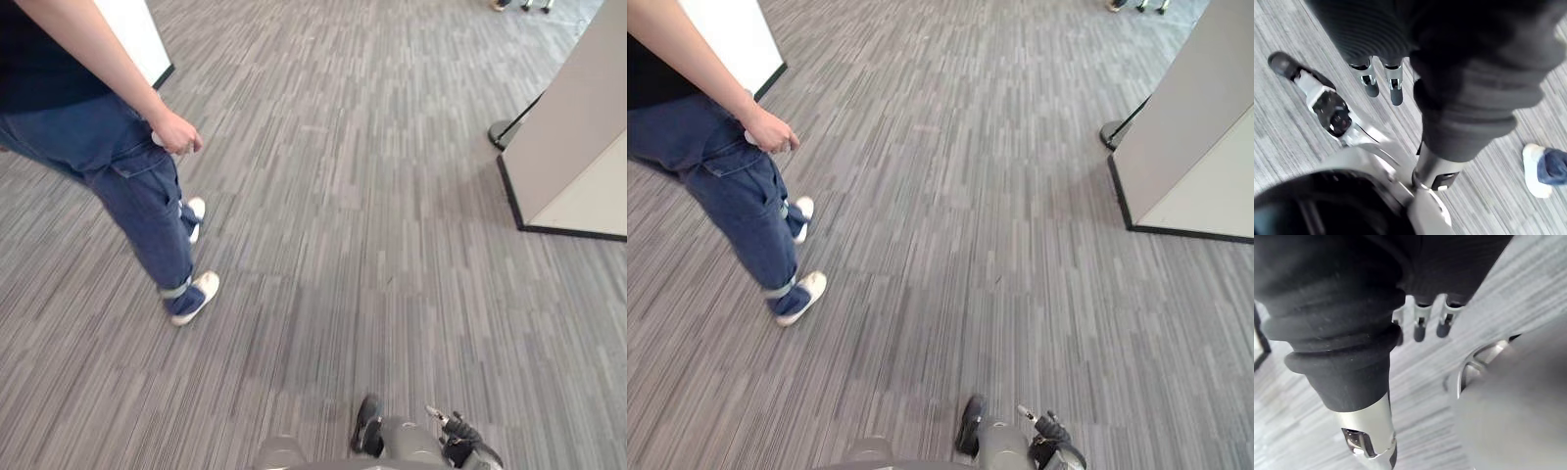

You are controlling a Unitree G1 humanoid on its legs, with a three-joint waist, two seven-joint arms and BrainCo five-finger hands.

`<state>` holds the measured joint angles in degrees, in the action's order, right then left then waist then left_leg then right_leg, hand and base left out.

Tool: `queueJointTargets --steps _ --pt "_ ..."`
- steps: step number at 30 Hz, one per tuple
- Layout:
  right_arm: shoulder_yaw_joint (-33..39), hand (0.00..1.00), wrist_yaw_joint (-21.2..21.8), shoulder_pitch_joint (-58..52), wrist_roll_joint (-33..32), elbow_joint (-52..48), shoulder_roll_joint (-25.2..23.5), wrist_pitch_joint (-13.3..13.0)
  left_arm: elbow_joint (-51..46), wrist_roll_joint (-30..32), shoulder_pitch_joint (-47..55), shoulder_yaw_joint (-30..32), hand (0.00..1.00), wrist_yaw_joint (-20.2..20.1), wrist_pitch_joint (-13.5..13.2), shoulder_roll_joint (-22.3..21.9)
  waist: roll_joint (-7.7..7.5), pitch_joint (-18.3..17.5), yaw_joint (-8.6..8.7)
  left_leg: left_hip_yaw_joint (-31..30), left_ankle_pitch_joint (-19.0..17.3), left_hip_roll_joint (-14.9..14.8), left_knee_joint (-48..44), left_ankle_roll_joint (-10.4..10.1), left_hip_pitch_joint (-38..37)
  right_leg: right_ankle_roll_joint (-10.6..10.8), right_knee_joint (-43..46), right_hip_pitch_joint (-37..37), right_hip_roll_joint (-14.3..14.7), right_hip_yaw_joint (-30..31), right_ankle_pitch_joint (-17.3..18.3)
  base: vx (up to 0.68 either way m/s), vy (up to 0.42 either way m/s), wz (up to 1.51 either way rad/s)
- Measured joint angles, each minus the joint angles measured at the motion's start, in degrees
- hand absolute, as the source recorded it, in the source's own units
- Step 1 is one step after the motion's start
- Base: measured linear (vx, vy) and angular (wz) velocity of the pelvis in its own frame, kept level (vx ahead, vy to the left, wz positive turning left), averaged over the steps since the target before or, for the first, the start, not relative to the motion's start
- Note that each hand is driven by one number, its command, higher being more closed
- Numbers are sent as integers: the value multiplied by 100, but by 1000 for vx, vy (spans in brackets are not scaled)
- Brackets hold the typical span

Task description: Organize washtable

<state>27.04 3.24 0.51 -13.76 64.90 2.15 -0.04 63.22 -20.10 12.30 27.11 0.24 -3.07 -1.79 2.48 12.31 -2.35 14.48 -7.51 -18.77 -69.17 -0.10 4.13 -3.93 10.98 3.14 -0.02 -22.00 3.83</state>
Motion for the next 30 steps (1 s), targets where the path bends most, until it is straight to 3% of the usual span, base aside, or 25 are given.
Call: queueJointTargets --steps 2,4,5,6,7,8,9,10,11,12,13,15,17,19,20,21,22,23,24,26,27,28,29,30 --pt "-361 0 -70 22 100 183 4 54 -75 24 18 -18 0 -20 3 98 -196 -5 -114 -16 -492 264 401 -65 786 173 -394 -697 -96 239 224 676 42 -40" --pt "-628 0 -67 195 209 227 -23 55 -193 -41 71 -51 0 -10 -1 127 -325 0 -311 -31 -642 529 2600 -196 1649 461 -676 -1274 -279 516 466 850 192 -81" --pt "-727 0 -65 238 253 248 -45 50 -190 -70 94 -53 0 -15 7 144 -372 6 -341 -66 -576 605 3320 -250 1768 598 -732 -1399 -350 571 574 765 256 -81" --pt "-866 0 -55 285 312 301 -98 37 -199 -91 189 -69 0 -17 6 141 -433 -11 -369 -160 -257 711 4776 -575 1871 797 -944 -1770 -483 646 739 789 332 -79" --pt "-913 0 -60 241 317 339 -164 13 -227 -180 242 -154 0 -10 -1 139 -473 -37 -527 -161 346 701 5171 -738 2019 940 -1112 -2107 -613 802 907 846 395 -80" --pt "-913 0 -64 217 322 401 -196 14 -240 -218 266 -189 0 -11 -9 140 -490 -86 -587 -74 631 729 4836 -624 2072 899 -1115 -2240 -670 882 930 868 404 -60" --pt "-919 0 -54 221 370 423 -299 14 -275 -248 270 -239 0 -9 -9 206 -636 -175 -591 -223 782 870 4437 -76 2173 793 -870 -2241 -858 854 806 1058 526 -24" --pt "-916 0 -39 246 447 410 -440 26 -311 -284 249 -168 0 -20 -33 299 -870 -239 -533 -188 455 1105 4172 231 2135 1024 2 -1903 -1221 854 663 887 442 -3" --pt "-911 0 -33 246 498 406 -480 29 -300 -286 255 -173 0 -19 -29 344 -941 -256 -489 -147 267 1191 4021 331 2062 1136 592 -1714 -1385 950 545 1032 554 11" --pt "-867 0 -11 242 536 343 -505 30 -250 -285 261 -178 0 -3 -7 392 -998 -229 -433 -23 -161 1289 3822 492 1737 1214 1934 -1319 -1664 1217 -29 799 451 7" --pt "-852 0 50 249 543 315 -493 23 -208 -281 237 -209 0 -5 2 431 -987 -191 -404 58 -535 1371 3752 573 1266 1161 3508 -805 -1870 1392 -656 756 432 7" --pt "-834 0 79 248 552 260 -464 -6 -227 -268 226 -247 0 -6 12 446 -917 -134 -340 42 -745 1496 3966 614 523 1146 5111 -306 -2025 1231 -620 557 267 15" --pt "-836 0 75 214 749 44 -425 -137 -294 -158 185 -278 0 15 5 504 -808 -156 -242 -43 -790 1525 4833 601 -528 701 5799 358 -1959 446 -188 750 250 24" --pt "-779 0 67 217 754 -164 -399 -237 -311 -144 10 -320 0 60 5 532 -778 -146 -149 -158 -885 1580 5339 480 -990 670 5511 1046 -1844 123 184 622 110 18" --pt "-560 0 43 191 731 -291 -347 -270 -306 -112 -230 -449 0 117 9 572 -746 -105 -59 -241 -954 1623 5582 452 -1280 643 4605 1529 -1726 -128 479 572 35 34" --pt "-473 0 29 184 718 -295 -304 -259 -307 -84 -323 -511 0 116 5 576 -697 -54 6 -300 -1006 1621 5662 443 -1431 672 4015 1610 -1677 -321 518 554 9 51" --pt "-370 0 27 155 681 -335 -256 -279 -302 -26 -474 -574 0 113 3 586 -629 22 70 -370 -1082 1621 5770 410 -1655 697 2979 1650 -1624 -649 472 448 -26 52" --pt "-318 0 30 158 616 -318 -208 -247 -310 143 -592 -622 0 113 -4 603 -604 73 151 -340 -1153 1652 5980 335 -1936 738 1268 1617 -1516 -1068 105 580 -50 51" --pt "-310 0 35 158 566 -315 -215 -231 -295 291 -668 -613 0 116 -8 624 -647 95 169 -330 -1183 1732 6138 280 -2182 816 325 1648 -1505 -1300 -108 734 -83 52" --pt "-33 0 26 132 505 -327 -212 -186 -310 405 -617 -609 0 131 -13 551 -525 79 214 -360 -1450 1609 6193 32 -2657 544 177 1732 -1391 -1455 17 695 -114 46" --pt "-36 0 33 39 487 -230 -280 -50 -281 463 -494 -537 0 138 -63 538 -654 37 205 -455 -1506 1613 5346 -47 -2570 -123 426 1687 -1352 -1232 -224 771 -176 26" --pt "9 0 65 10 475 -223 -228 30 -247 480 -408 -402 0 139 -10 437 -482 -23 193 -506 -1325 1215 3721 -223 -1965 -286 751 1621 -1219 -1225 -360 757 -197 9" --pt "4 0 59 11 478 -225 -167 55 -207 483 -316 -392 0 142 5 382 -365 -58 177 -506 -982 959 2903 -343 -1642 -331 852 1552 -1081 -1251 -393 891 -203 -53" --pt "-82 0 46 23 478 -285 -93 95 -142 481 -66 -401 0 139 59 291 -125 -70 123 -471 231 548 1745 -455 -1266 -364 990 1343 -752 -1180 -418 905 -97 -119"
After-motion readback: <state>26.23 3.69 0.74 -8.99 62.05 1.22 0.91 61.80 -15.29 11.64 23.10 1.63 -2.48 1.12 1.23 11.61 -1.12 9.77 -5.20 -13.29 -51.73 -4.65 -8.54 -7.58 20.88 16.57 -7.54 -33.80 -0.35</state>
